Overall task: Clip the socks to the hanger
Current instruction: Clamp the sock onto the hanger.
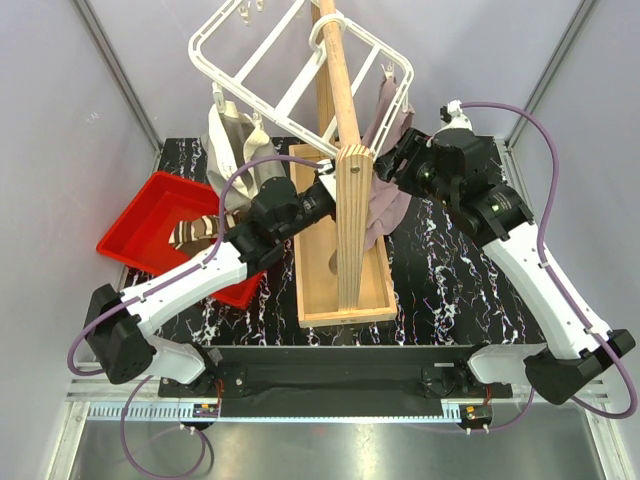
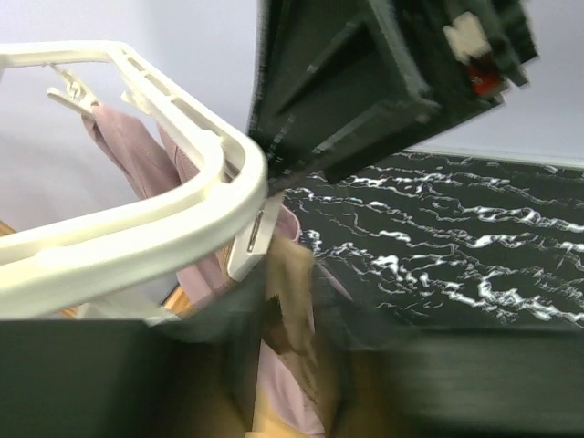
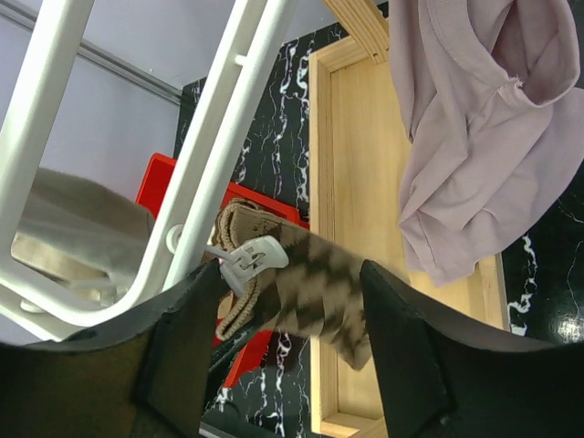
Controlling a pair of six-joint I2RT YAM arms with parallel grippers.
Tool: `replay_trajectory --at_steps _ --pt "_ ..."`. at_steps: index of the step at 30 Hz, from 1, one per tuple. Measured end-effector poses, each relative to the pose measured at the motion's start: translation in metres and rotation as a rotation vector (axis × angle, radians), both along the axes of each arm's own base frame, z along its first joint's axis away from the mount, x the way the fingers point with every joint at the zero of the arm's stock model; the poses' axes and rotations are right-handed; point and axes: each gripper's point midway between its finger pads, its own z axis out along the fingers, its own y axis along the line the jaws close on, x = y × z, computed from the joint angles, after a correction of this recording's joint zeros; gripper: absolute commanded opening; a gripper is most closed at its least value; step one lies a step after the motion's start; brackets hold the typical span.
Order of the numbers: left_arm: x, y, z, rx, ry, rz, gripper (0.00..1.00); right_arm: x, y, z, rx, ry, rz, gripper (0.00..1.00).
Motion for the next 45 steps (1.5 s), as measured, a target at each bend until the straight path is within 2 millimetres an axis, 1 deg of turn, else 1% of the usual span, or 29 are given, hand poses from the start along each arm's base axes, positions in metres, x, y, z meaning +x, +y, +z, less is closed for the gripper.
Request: replay_trajectory --at_steps 1,2,4,5,6,8,9,14,20,23,26,30,32,33,34,35,39,42,45 --pt "0.001 0.001 0.000 -0.006 0.007 0.008 0.45 -0.001 0.000 -0.001 -0.001 0.001 0.002 0.73" --pt "0.002 0.002 0.001 -0.012 0.013 0.017 0.54 -0.002 -0.001 -0.002 -0.005 0.001 0.004 0.74" --pt "0.004 0.004 0.000 -0.025 0.031 0.037 0.60 -0.003 -0.002 -0.004 -0.016 -0.002 0.008 0.79" --pt "0.006 0.005 -0.001 -0.033 0.042 0.050 0.65 -0.004 -0.003 -0.004 -0.023 -0.007 0.011 0.80" --pt "0.006 0.008 -0.003 -0.040 0.052 0.062 0.74 -0.005 -0.004 -0.005 -0.031 -0.012 0.014 0.82" --pt "0.004 0.016 -0.011 -0.054 0.087 0.090 0.85 -0.007 -0.006 -0.005 -0.048 -0.027 0.022 0.81" --pt "0.002 0.021 -0.016 -0.058 0.106 0.103 0.99 -0.007 -0.007 -0.004 -0.058 -0.036 0.027 0.81" --pt "-0.006 0.048 -0.034 -0.105 0.206 0.186 0.99 -0.008 -0.009 -0.001 -0.102 -0.077 0.050 0.81" --pt "-0.011 0.092 -0.058 -0.226 0.381 0.372 0.99 -0.007 -0.009 0.000 -0.149 -0.110 0.081 0.80" --pt "-0.014 0.113 -0.063 -0.294 0.476 0.472 0.99 -0.008 -0.008 0.001 -0.169 -0.124 0.103 0.80" --pt "-0.022 0.125 -0.058 -0.328 0.517 0.486 0.98 -0.007 -0.008 0.001 -0.203 -0.144 0.122 0.80" --pt "-0.036 0.120 -0.042 -0.337 0.514 0.381 0.91 -0.007 -0.008 -0.001 -0.252 -0.162 0.154 0.79" --pt "-0.043 0.115 -0.028 -0.343 0.484 0.289 0.85 -0.007 -0.008 -0.003 -0.271 -0.163 0.166 0.79" --pt "-0.045 0.113 -0.019 -0.348 0.457 0.243 0.79 -0.008 -0.008 -0.004 -0.280 -0.163 0.172 0.78" --pt "-0.047 0.110 -0.012 -0.344 0.429 0.202 0.76 -0.008 -0.008 -0.004 -0.286 -0.163 0.176 0.77" --pt "-0.047 0.108 -0.006 -0.335 0.405 0.176 0.75 -0.008 -0.008 -0.005 -0.290 -0.164 0.179 0.77" --pt "-0.032 0.091 0.015 -0.288 0.314 0.095 0.76 -0.011 -0.004 -0.004 -0.284 -0.168 0.210 0.76" --pt "-0.019 0.084 0.016 -0.268 0.284 0.065 0.74 -0.018 0.000 0.000 -0.268 -0.178 0.244 0.76" --pt "-0.008 0.080 0.017 -0.262 0.268 0.046 0.70 -0.025 0.002 0.007 -0.256 -0.201 0.275 0.76"
